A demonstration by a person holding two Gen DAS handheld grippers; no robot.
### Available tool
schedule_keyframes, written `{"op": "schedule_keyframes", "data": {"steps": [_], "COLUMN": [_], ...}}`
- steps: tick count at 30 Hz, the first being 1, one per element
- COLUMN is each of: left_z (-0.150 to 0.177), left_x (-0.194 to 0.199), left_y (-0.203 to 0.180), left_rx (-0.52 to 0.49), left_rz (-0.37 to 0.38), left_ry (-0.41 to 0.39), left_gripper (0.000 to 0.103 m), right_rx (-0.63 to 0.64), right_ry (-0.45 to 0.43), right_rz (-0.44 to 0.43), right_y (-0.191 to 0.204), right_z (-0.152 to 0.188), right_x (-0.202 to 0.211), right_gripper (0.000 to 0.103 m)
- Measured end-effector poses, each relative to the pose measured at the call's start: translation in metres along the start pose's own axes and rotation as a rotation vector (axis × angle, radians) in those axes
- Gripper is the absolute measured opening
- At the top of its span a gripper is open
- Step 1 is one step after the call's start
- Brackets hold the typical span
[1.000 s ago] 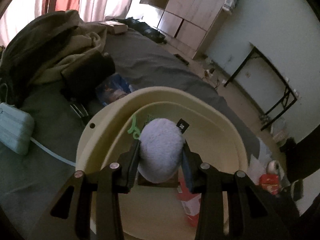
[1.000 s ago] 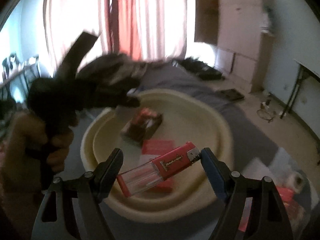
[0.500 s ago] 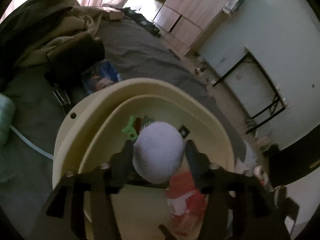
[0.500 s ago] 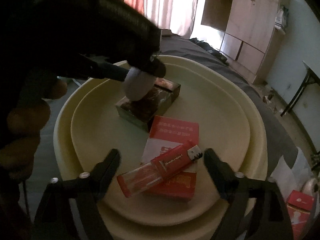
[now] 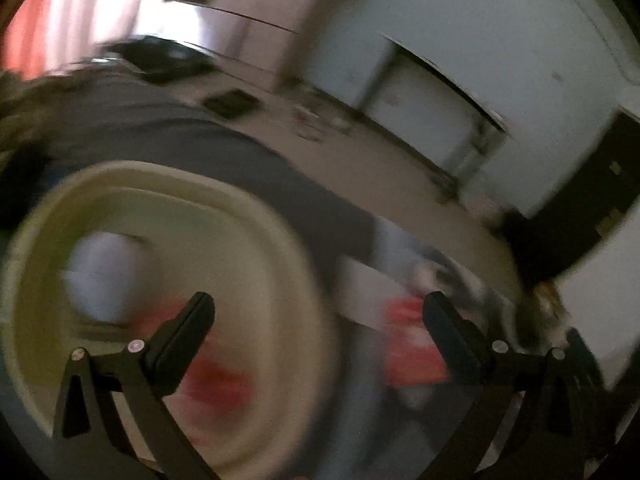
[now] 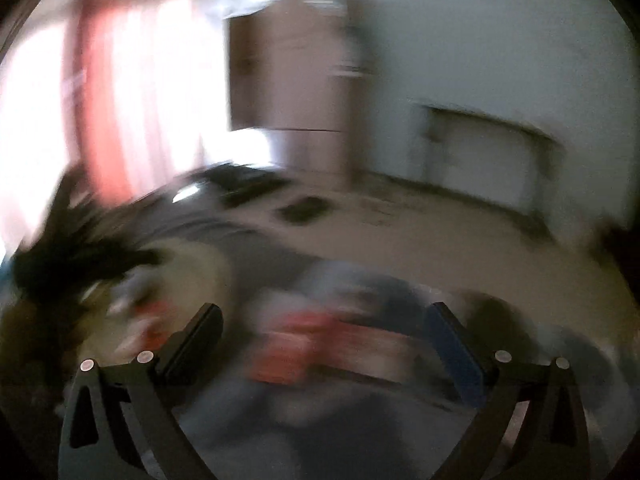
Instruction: Organize rigid objects
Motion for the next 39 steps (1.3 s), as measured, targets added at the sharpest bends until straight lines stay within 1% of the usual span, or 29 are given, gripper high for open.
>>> {"op": "schedule_keyframes", "data": {"steps": [1, 2, 3, 4, 5, 6, 7, 8, 11, 12, 14, 15, 16, 17, 18, 21, 24, 27, 29, 30, 32, 33, 34, 35, 36, 37, 38, 39], "left_z": [0.005, 0.014, 0.02, 0.027, 0.03, 0.033, 0.035, 0.038, 0.047, 0.05, 0.055, 0.058, 0.06, 0.06, 0.063, 0.07, 0.072, 0.072, 0.073, 0.075, 0.076, 0.077, 0.079, 0.081, 0.082, 0.082, 0.083, 0.083], "left_x": [-0.008, -0.021, -0.03, -0.04, -0.045, -0.053, -0.059, -0.064, -0.072, -0.072, -0.073, -0.074, -0.074, -0.076, -0.078, -0.084, -0.089, -0.093, -0.097, -0.099, -0.101, -0.103, -0.104, -0.105, -0.105, -0.105, -0.106, -0.106], "left_y": [-0.015, -0.033, -0.043, -0.052, -0.056, -0.058, -0.059, -0.06, -0.058, -0.058, -0.068, -0.074, -0.077, -0.078, -0.079, -0.087, -0.086, -0.084, -0.082, -0.082, -0.082, -0.082, -0.081, -0.082, -0.081, -0.081, -0.081, -0.082], "left_rx": [-0.013, -0.035, -0.058, -0.082, -0.095, -0.107, -0.109, -0.105, -0.077, -0.076, -0.105, -0.141, -0.162, -0.168, -0.17, -0.188, -0.196, -0.178, -0.176, -0.179, -0.182, -0.18, -0.184, -0.195, -0.204, -0.209, -0.213, -0.219], "left_rz": [0.035, 0.062, 0.067, 0.056, 0.04, 0.015, 0.0, -0.006, -0.009, -0.008, -0.006, -0.001, -0.005, -0.011, -0.011, -0.012, -0.031, -0.02, -0.02, -0.025, -0.022, -0.016, -0.012, -0.019, -0.024, -0.025, -0.028, -0.032], "left_ry": [0.025, 0.065, 0.092, 0.118, 0.131, 0.142, 0.149, 0.156, 0.176, 0.175, 0.172, 0.166, 0.165, 0.171, 0.18, 0.202, 0.205, 0.209, 0.215, 0.218, 0.23, 0.241, 0.249, 0.254, 0.252, 0.247, 0.247, 0.246], "left_gripper": [0.103, 0.103, 0.103, 0.103, 0.103, 0.103, 0.103, 0.103, 0.103, 0.103, 0.103, 0.103, 0.103, 0.103, 0.103, 0.103, 0.103, 0.102, 0.102, 0.1, 0.093, 0.087, 0.083, 0.081, 0.076, 0.066, 0.062, 0.061], "right_rx": [-0.051, -0.08, -0.111, -0.15, -0.197, -0.213, -0.211, -0.19, -0.178, -0.175, -0.158, -0.141, -0.122, -0.097, -0.075, -0.011, -0.006, -0.001, 0.007, 0.009, 0.007, 0.002, -0.007, -0.009, -0.009, -0.008, -0.008, -0.007], "right_ry": [0.026, 0.048, 0.074, 0.111, 0.187, 0.233, 0.256, 0.253, 0.278, 0.287, 0.303, 0.313, 0.322, 0.333, 0.344, 0.367, 0.377, 0.385, 0.384, 0.386, 0.389, 0.385, 0.377, 0.372, 0.367, 0.362, 0.355, 0.352], "right_rz": [0.099, 0.147, 0.169, 0.17, 0.152, 0.152, 0.164, 0.175, 0.123, 0.121, 0.146, 0.149, 0.136, 0.107, 0.094, 0.109, 0.099, 0.11, 0.116, 0.121, 0.135, 0.143, 0.137, 0.13, 0.123, 0.118, 0.112, 0.106], "right_y": [-0.04, -0.06, -0.078, -0.095, -0.11, -0.116, -0.12, -0.122, -0.115, -0.114, -0.114, -0.112, -0.111, -0.105, -0.101, -0.099, -0.1, -0.107, -0.108, -0.107, -0.108, -0.11, -0.111, -0.111, -0.11, -0.109, -0.109, -0.11], "right_z": [0.013, 0.024, 0.035, 0.047, 0.062, 0.068, 0.071, 0.072, 0.072, 0.074, 0.071, 0.07, 0.072, 0.073, 0.071, 0.07, 0.075, 0.085, 0.084, 0.085, 0.089, 0.09, 0.089, 0.088, 0.088, 0.087, 0.09, 0.091], "right_x": [0.003, 0.004, 0.004, 0.001, -0.006, -0.012, -0.019, -0.022, -0.035, -0.033, -0.037, -0.043, -0.047, -0.046, -0.053, -0.056, -0.055, -0.056, -0.058, -0.062, -0.067, -0.068, -0.069, -0.071, -0.074, -0.075, -0.078, -0.08], "right_gripper": [0.103, 0.103, 0.103, 0.103, 0.103, 0.103, 0.103, 0.103, 0.103, 0.103, 0.103, 0.103, 0.103, 0.103, 0.103, 0.103, 0.103, 0.103, 0.103, 0.103, 0.102, 0.101, 0.1, 0.098, 0.097, 0.095, 0.092, 0.091]}}
Point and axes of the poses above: each gripper's, at about its wrist camera, not at the fingertips, and x roughly against the way its jaws point, y to its left, z to its underside, the point moved 7 cm from there along -x, roughly the way its jaws point, and after that the axes turned 5 degrees about x, right-handed, at the moved point
